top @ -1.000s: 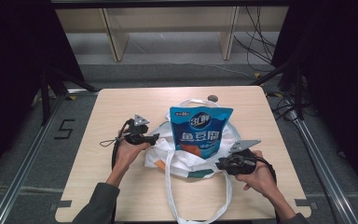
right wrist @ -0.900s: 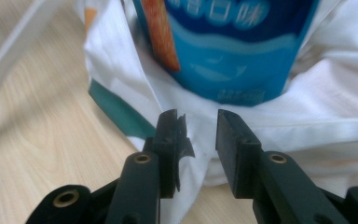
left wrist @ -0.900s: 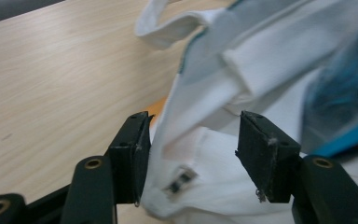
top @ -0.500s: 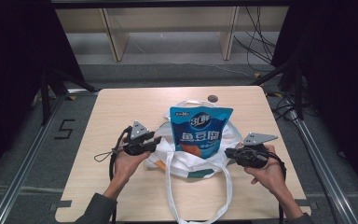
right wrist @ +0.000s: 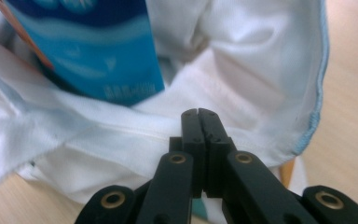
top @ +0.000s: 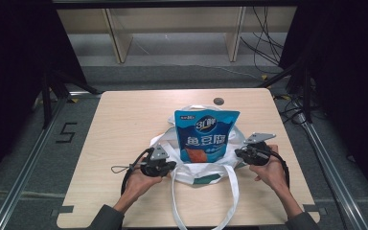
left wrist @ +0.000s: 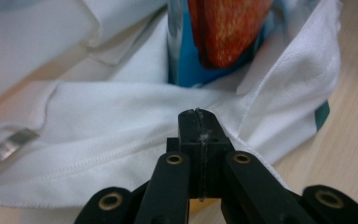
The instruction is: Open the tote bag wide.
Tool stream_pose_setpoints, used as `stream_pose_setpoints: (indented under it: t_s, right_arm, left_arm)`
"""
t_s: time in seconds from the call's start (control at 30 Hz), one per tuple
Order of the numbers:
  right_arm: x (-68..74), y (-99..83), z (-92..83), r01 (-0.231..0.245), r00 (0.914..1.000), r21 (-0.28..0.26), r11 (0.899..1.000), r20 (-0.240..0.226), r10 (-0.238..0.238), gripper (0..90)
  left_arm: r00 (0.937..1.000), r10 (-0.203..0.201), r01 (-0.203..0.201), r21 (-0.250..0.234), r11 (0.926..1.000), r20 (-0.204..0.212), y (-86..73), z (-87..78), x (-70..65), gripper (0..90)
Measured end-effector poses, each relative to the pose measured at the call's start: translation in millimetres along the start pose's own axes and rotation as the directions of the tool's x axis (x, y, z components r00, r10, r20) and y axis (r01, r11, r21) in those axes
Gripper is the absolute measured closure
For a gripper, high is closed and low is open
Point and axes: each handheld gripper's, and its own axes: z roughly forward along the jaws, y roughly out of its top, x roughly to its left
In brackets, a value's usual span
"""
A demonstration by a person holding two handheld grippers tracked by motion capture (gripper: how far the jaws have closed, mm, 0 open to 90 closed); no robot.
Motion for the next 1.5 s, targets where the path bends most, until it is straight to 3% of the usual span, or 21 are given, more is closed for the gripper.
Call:
stream_pose_setpoints:
  t_s: [0.1, 0.13, 0.2, 0.23, 0.33, 0.43, 0.63, 0.73, 0.83, 0.97, 1.03, 1.07, 1.13, 1.17, 1.2, 1.23, 1.3, 1.37, 1.43, 1.47, 1.5]
  right_arm:
    - [5.4, -7.0, 12.3, 0.006, 0.9999, 0.039, 0.999, 0.013, -0.006, 90.0]
    - [6.3, -8.7, 16.0, 0.017, 0.9997, 0.047, 0.999, 0.014, -0.018, 90.0]
    - [7.6, -10.6, 19.0, 0.008, 0.9998, 0.064, 0.998, 0.017, -0.009, 90.0]
    - [9.7, -12.5, 20.4, 0.005, 0.9997, 0.058, 0.998, 0.023, -0.007, 90.0]
    - [7.7, -12.3, 19.1, 0.015, 0.9998, 0.062, 0.998, 0.014, -0.015, 90.0]
    - [3.7, -10.8, 17.4, -0.002, 1.0, 0.022, 1.0, 0.007, 0.002, 90.0]
    - [-2.8, 1.4, -4.9, -0.038, 0.9988, -0.098, 0.994, -0.035, 0.035, 87.9]
    - [-2.4, 5.7, -10.8, -0.049, 0.9985, -0.122, 0.991, -0.031, 0.045, 87.7]
    - [-9.3, 9.3, -13.9, -0.046, 0.9989, -0.142, 0.989, -0.012, 0.045, 87.7]
    - [-17.3, 8.5, -4.8, -0.085, 0.9961, -0.108, 0.99, 0.013, 0.087, 88.9]
    - [-27.7, 6.9, 4.1, -0.063, 0.9972, -0.108, 0.992, 0.033, 0.067, 90.0]
    - [-29.6, 6.2, 8.4, -0.08, 0.9959, -0.108, 0.991, 0.033, 0.084, 90.0]
    - [-36.7, 6.5, 14.0, -0.08, 0.996, -0.081, 0.994, 0.033, 0.082, 90.0]
    - [-38.9, 6.3, 17.1, -0.082, 0.9955, -0.076, 0.994, 0.041, 0.086, 90.0]
    - [-41.5, 5.8, 20.1, -0.082, 0.9951, -0.071, 0.994, 0.049, 0.085, 90.0]
    - [-43.4, 5.2, 23.3, -0.091, 0.9945, -0.065, 0.994, 0.046, 0.094, 90.0]
    - [-45.6, 3.0, 29.2, -0.112, 0.9925, -0.042, 0.993, 0.046, 0.114, 90.0]
    - [-46.3, 2.4, 31.3, -0.128, 0.9909, -0.035, 0.991, 0.038, 0.129, 90.0]
    - [-46.4, 3.4, 31.8, -0.117, 0.992, -0.033, 0.993, 0.044, 0.118, 90.0]
    - [-47.0, 3.6, 32.2, -0.108, 0.9928, -0.041, 0.993, 0.048, 0.11, 90.0]
    - [-47.6, 3.8, 33.1, -0.107, 0.9928, -0.044, 0.993, 0.05, 0.109, 90.0]
  left_arm:
    - [0.9991, 0.042, -0.041, 0.011, 0.9991, -0.011, -6.3, 4.9, -3.1, 89.5]
    - [0.9962, 0.083, -0.082, 0.028, 0.9962, -0.028, -8.9, 7.1, -4.9, 89.5]
    - [0.9948, 0.091, -0.09, 0.027, 0.9955, -0.046, -10.8, 8.3, -7.1, 89.6]
    - [0.9903, 0.123, -0.121, 0.031, 0.9921, -0.064, -11.9, 8.5, -10.3, 89.6]
    - [0.9908, 0.114, -0.111, 0.043, 0.9929, -0.073, -8.1, 7.1, -8.9, 89.3]
    - [0.9892, 0.111, -0.11, 0.011, 0.9938, -0.096, -2.5, 0.6, -8.9, 81.6]
    - [0.9931, 0.013, -0.027, -0.127, 0.9916, -0.116, 16.6, -28.5, 7.8, 72.9]
    - [0.9902, -0.015, -0.005, -0.139, 0.9903, -0.139, 18.8, -32.6, 15.5, 72.3]
    - [0.98, -0.087, 0.056, -0.169, 0.9841, -0.179, 18.4, -34.9, 33.5, 73.0]
    - [0.9668, -0.11, 0.079, -0.14, 0.987, -0.231, 19.6, -29.2, 57.8, 79.3]
    - [0.9603, -0.168, 0.136, -0.154, 0.9787, -0.223, 19.5, -22.9, 70.9, 81.9]
    - [0.9561, -0.185, 0.151, -0.16, 0.9755, -0.227, 19.5, -19.5, 76.4, 84.0]
    - [0.9563, -0.19, 0.161, -0.142, 0.9766, -0.222, 19.5, -12.1, 86.3, 85.5]
    - [0.9515, -0.206, 0.178, -0.138, 0.9743, -0.229, 19.3, -7.7, 89.3, 86.2]
    - [0.9546, -0.189, 0.167, -0.112, 0.9796, -0.23, 18.1, -3.4, 93.6, 86.9]
    - [0.9517, -0.196, 0.177, -0.097, 0.9793, -0.237, 16.4, 1.8, 96.0, 87.2]
    - [0.9522, -0.213, 0.199, -0.086, 0.9763, -0.219, 10.5, 12.0, 101.6, 87.9]
    - [0.9477, -0.247, 0.229, -0.105, 0.9677, -0.203, 7.4, 17.1, 103.0, 88.6]
    - [0.9487, -0.23, 0.212, -0.102, 0.972, -0.218, 10.1, 14.4, 101.5, 88.0]
    - [0.9558, -0.201, 0.187, -0.083, 0.9788, -0.215, 11.4, 12.5, 102.3, 87.3]
    - [0.9534, -0.202, 0.186, -0.089, 0.9785, -0.225, 11.8, 13.5, 101.9, 87.2]
